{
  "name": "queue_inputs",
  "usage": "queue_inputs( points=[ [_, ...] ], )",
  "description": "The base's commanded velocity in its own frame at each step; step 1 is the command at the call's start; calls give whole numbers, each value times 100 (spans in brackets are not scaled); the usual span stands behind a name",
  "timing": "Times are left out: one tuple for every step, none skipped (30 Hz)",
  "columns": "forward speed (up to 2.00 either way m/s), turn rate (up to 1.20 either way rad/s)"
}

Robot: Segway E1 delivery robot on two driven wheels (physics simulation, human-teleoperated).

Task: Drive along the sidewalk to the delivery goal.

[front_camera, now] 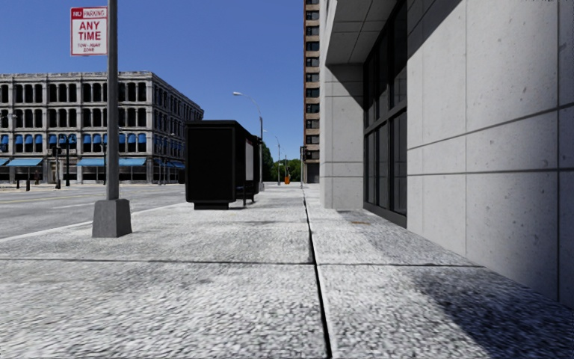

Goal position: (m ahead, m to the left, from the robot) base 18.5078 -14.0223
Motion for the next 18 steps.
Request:
queue_inputs(
  points=[
    [200,0],
    [200,0],
    [200,0],
    [200,0],
    [200,0],
    [200,0],
    [200,0],
    [200,0],
    [200,0],
    [200,0],
    [200,0],
    [200,0],
    [200,0],
    [200,0],
    [200,0],
    [200,0],
    [200,0],
    [200,0]
  ],
)
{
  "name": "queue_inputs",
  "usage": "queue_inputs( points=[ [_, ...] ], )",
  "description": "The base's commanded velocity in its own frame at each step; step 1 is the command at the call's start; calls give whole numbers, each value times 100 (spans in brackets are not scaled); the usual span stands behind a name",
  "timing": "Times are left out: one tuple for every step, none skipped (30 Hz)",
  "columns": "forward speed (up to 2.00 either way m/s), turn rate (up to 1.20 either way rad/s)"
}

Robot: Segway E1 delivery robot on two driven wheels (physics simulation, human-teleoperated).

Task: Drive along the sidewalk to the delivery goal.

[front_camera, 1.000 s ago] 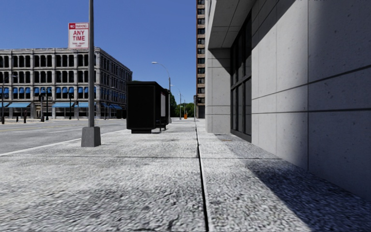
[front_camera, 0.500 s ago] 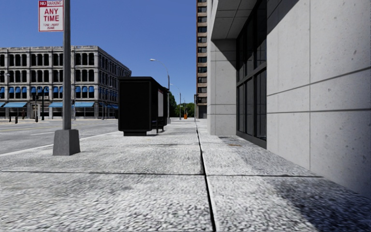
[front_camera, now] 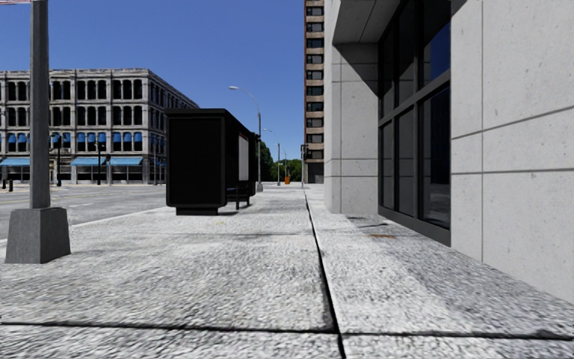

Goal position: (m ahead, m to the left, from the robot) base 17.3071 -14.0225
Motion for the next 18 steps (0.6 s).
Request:
queue_inputs(
  points=[
    [200,0],
    [200,0],
    [200,0],
    [200,0],
    [200,0],
    [200,-1],
    [200,-1],
    [200,-1],
    [200,-5],
    [200,-12],
    [200,-18],
    [200,-21],
    [200,-21],
    [200,-21],
    [200,-21],
    [200,-21],
    [200,-21],
    [200,-21]
  ],
)
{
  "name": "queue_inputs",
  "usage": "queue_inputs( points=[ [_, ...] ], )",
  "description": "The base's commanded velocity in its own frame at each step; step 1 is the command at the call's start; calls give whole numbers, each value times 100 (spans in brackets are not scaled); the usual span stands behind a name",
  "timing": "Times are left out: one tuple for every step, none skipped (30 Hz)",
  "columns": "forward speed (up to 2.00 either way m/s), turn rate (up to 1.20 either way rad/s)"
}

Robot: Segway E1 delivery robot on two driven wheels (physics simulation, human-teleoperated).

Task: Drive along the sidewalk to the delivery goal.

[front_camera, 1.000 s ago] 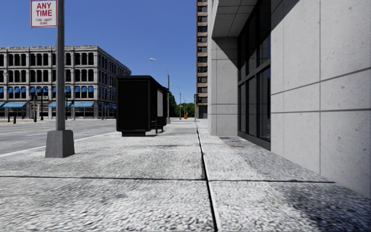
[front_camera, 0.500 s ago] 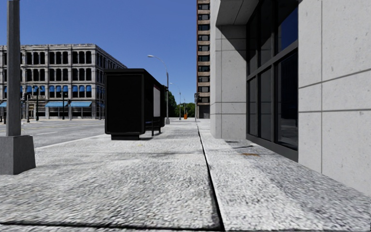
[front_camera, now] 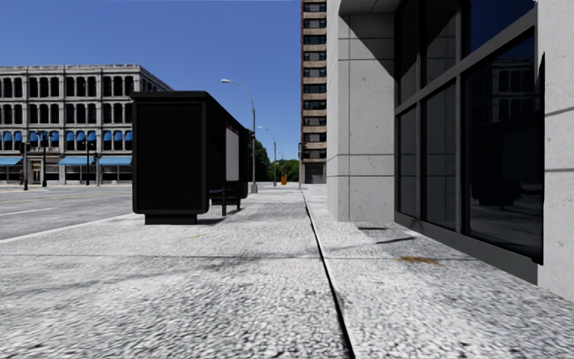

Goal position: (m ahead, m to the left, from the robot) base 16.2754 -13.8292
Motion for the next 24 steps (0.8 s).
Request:
queue_inputs(
  points=[
    [200,-21],
    [200,-21],
    [200,-21],
    [200,-21],
    [200,-21],
    [200,-3],
    [200,-3],
    [200,0],
    [200,0],
    [200,0],
    [200,0],
    [200,0],
    [200,0],
    [200,0],
    [200,0],
    [200,0],
    [200,0],
    [200,0],
    [200,0],
    [200,0],
    [200,0],
    [200,0],
    [200,0],
    [200,0]
  ],
)
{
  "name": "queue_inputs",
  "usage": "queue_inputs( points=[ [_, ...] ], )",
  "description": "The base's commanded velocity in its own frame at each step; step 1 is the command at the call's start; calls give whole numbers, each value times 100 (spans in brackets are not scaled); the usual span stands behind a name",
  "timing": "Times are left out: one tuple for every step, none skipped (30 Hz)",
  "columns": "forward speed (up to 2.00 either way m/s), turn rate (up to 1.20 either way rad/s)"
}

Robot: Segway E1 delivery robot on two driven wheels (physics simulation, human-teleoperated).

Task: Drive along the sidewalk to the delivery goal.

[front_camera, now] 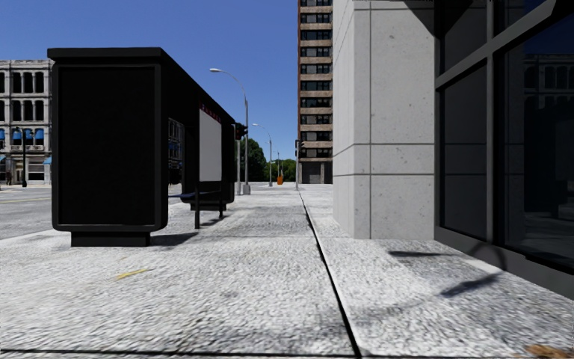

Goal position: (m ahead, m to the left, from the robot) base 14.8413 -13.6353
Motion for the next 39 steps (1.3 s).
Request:
queue_inputs(
  points=[
    [200,0],
    [200,0],
    [200,0],
    [200,0],
    [200,0],
    [200,0],
    [200,0],
    [200,0],
    [200,0],
    [200,0],
    [200,0],
    [200,0],
    [200,0],
    [200,0],
    [200,0],
    [200,0],
    [200,0],
    [200,0],
    [200,0],
    [200,0],
    [200,0],
    [200,0],
    [200,0],
    [200,0],
    [200,0],
    [200,0],
    [200,0],
    [200,0],
    [200,0],
    [200,0],
    [200,0],
    [200,0],
    [200,0],
    [200,0],
    [200,0],
    [200,0],
    [200,0],
    [200,0],
    [200,0]
  ],
)
